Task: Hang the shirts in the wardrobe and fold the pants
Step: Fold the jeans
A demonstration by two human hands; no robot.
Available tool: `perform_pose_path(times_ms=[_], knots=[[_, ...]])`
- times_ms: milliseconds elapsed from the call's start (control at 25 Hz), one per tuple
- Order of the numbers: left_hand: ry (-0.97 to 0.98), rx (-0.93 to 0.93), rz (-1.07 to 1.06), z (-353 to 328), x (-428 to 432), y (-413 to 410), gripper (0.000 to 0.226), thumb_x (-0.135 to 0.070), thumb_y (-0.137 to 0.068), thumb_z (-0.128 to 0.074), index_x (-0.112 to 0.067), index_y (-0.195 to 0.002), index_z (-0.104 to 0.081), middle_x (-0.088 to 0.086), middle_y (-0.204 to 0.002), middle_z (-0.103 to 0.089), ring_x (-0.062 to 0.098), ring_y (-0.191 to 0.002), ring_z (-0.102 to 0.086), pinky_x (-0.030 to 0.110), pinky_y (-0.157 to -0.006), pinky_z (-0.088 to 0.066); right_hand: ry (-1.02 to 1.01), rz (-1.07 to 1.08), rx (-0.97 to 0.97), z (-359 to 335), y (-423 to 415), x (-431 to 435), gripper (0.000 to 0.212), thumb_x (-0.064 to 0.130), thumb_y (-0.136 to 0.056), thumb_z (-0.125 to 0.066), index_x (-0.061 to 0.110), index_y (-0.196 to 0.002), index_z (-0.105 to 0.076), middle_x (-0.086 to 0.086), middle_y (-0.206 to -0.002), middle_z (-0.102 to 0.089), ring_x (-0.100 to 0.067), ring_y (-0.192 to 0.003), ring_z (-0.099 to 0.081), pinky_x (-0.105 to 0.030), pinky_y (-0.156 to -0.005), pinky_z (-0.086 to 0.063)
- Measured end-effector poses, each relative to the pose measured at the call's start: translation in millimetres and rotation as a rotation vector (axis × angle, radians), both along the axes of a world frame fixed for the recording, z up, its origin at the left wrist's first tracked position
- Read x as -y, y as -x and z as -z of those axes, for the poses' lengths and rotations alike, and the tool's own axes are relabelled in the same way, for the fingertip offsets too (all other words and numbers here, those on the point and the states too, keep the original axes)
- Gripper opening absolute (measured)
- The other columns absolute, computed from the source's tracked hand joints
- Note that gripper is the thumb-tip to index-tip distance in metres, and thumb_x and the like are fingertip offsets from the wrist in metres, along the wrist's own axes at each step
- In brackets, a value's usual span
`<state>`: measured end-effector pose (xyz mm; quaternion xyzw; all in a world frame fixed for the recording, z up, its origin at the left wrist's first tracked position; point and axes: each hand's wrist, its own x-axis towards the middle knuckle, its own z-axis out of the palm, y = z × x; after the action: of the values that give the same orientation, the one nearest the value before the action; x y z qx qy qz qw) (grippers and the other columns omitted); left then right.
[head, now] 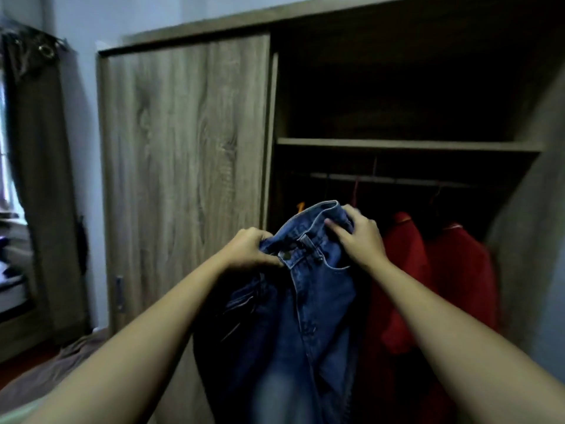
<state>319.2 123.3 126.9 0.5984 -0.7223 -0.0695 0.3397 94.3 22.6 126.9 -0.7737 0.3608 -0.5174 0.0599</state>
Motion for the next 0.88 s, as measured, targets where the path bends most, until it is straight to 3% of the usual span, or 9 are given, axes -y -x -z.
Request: perform_pose_path(times_ms=[120,160,280,360,400,480,560,760,880], knots=[[0.058,0.035,0.118,-36,-2,2,0.066,-0.028,-0.075,-0.076,-0.03,-0.13,-0.04,-0.009,-0.111,-0.06,0.007,-0.105,-0.057,0.025,-0.093,-0.045,0.072,0.058,0.067,-46,12,-8,0.027,0.062,-0.079,-0.052,0.036,-0.085,-0.051,0.004,-0.078,-0.067,-0.025,-0.08,-0.066,-0.041,-0.07,-0.053],[0.08,0.033,0.159,-42,-2,2,0.077,-0.027,-0.077,-0.076,-0.036,-0.136,-0.029,-0.009,-0.117,-0.056,0.007,-0.11,-0.054,0.023,-0.097,-0.04,0.086,0.067,0.089,-57,17,-12,0.026,0.063,-0.078,-0.051,0.038,-0.082,-0.05,0.005,-0.074,-0.065,-0.025,-0.078,-0.065,-0.042,-0.069,-0.053],[0.145,0.103,0.243,-42,-3,2,0.071,-0.027,-0.079,-0.073,-0.057,-0.121,-0.024,-0.011,-0.121,-0.053,-0.001,-0.107,-0.053,0.01,-0.092,-0.037,0.117,0.062,0.107,-72,30,-18,0.026,0.059,-0.08,-0.054,0.034,-0.076,-0.052,0.008,-0.07,-0.062,-0.02,-0.076,-0.065,-0.041,-0.068,-0.052],[0.232,0.144,0.261,-35,1,4,0.063,-0.036,-0.078,-0.07,-0.067,-0.108,-0.023,-0.023,-0.115,-0.049,-0.015,-0.099,-0.051,0.003,-0.083,-0.037,0.133,0.066,0.118,-73,40,-18,0.024,0.055,-0.08,-0.057,0.034,-0.07,-0.051,0.008,-0.066,-0.061,-0.018,-0.073,-0.064,-0.041,-0.067,-0.052],[0.306,0.153,0.246,-32,6,6,0.054,-0.048,-0.076,-0.065,-0.066,-0.107,-0.024,-0.027,-0.112,-0.047,-0.017,-0.097,-0.051,0.008,-0.082,-0.039,0.138,0.073,0.119,-74,45,-18,0.023,0.054,-0.08,-0.058,0.034,-0.069,-0.051,0.008,-0.066,-0.062,-0.017,-0.072,-0.064,-0.04,-0.067,-0.052],[0.408,0.244,0.137,-23,21,10,0.044,-0.077,-0.073,-0.043,-0.054,-0.111,-0.034,-0.019,-0.116,-0.049,-0.005,-0.097,-0.055,0.027,-0.084,-0.047,0.139,0.087,0.128,-75,56,-18,0.023,0.049,-0.081,-0.06,0.033,-0.068,-0.051,0.008,-0.066,-0.062,-0.015,-0.071,-0.063,-0.038,-0.067,-0.05],[0.381,0.378,0.008,-14,37,16,0.069,-0.088,-0.068,-0.022,-0.041,-0.114,-0.042,-0.01,-0.129,-0.045,0.013,-0.106,-0.056,0.039,-0.086,-0.048,0.131,0.1,0.159,-75,68,-17,0.025,0.043,-0.083,-0.062,0.028,-0.067,-0.05,0.007,-0.064,-0.06,-0.014,-0.068,-0.061,-0.036,-0.065,-0.048],[0.132,0.358,-0.053,11,61,22,0.086,-0.099,-0.047,-0.022,-0.039,-0.102,-0.048,-0.013,-0.123,-0.045,0.012,-0.113,-0.049,0.042,-0.087,-0.04,0.116,0.143,0.193,-68,97,-17,0.025,0.033,-0.086,-0.063,0.02,-0.069,-0.05,0.007,-0.062,-0.056,0.002,-0.058,-0.053,-0.017,-0.057,-0.04],[0.124,0.225,0.058,9,71,33,0.082,-0.091,-0.061,-0.035,-0.027,-0.105,-0.061,0.004,-0.137,-0.039,0.021,-0.128,-0.04,0.04,-0.102,-0.037,0.098,0.154,0.184,-61,120,-18,0.021,0.03,-0.088,-0.062,0.023,-0.071,-0.053,0.009,-0.066,-0.058,0.008,-0.061,-0.054,-0.006,-0.055,-0.037]])
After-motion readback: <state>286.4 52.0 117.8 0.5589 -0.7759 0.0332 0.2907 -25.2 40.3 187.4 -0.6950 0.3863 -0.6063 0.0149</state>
